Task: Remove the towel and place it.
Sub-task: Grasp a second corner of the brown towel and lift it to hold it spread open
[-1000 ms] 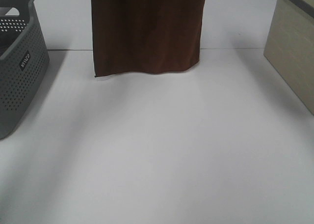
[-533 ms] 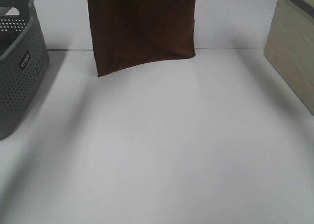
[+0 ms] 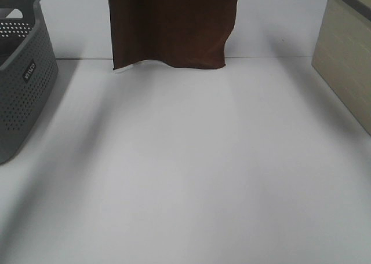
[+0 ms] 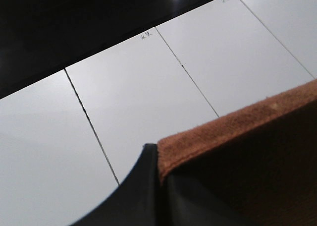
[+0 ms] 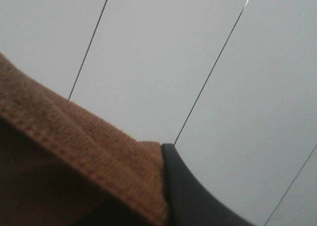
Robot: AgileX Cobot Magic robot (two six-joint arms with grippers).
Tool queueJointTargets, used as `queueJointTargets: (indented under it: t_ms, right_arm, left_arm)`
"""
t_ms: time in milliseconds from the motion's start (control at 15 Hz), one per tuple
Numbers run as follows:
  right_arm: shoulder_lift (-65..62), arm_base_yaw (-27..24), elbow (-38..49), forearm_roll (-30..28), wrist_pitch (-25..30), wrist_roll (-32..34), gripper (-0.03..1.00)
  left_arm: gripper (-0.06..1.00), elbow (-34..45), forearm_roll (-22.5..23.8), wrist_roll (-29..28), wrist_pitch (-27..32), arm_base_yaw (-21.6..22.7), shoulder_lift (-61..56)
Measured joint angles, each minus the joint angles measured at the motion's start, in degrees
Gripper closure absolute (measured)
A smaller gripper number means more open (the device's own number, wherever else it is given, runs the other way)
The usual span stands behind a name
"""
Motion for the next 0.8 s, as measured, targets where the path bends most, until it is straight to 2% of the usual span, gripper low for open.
queueJointTargets:
  t_ms: [267, 400, 600, 800]
  right_arm:
    - [0.00, 0.00, 0.00, -0.29, -0.17, -2.35, 0.96]
    - [0.00, -0.23, 0.00, -0.29, -0.69, -3.78, 0.96]
    - [0.00, -0.46, 0.00, 0.34, 2.92, -4.35, 0.96]
    - [0.00, -0.46, 0.00, 3.67, 8.37, -4.47, 0.96]
  left_arm:
    - [0.94, 0.00, 0.00, -0.17, 0.80, 0.00, 0.00]
    - [0.94, 0.00, 0.80, -2.41, 0.86, 0.00, 0.00]
    - [0.94, 0.00, 5.84, -10.49, 3.72, 0.00, 0.00]
    - [0.94, 0.00, 14.44, -26.24, 9.11, 0.00, 0.00]
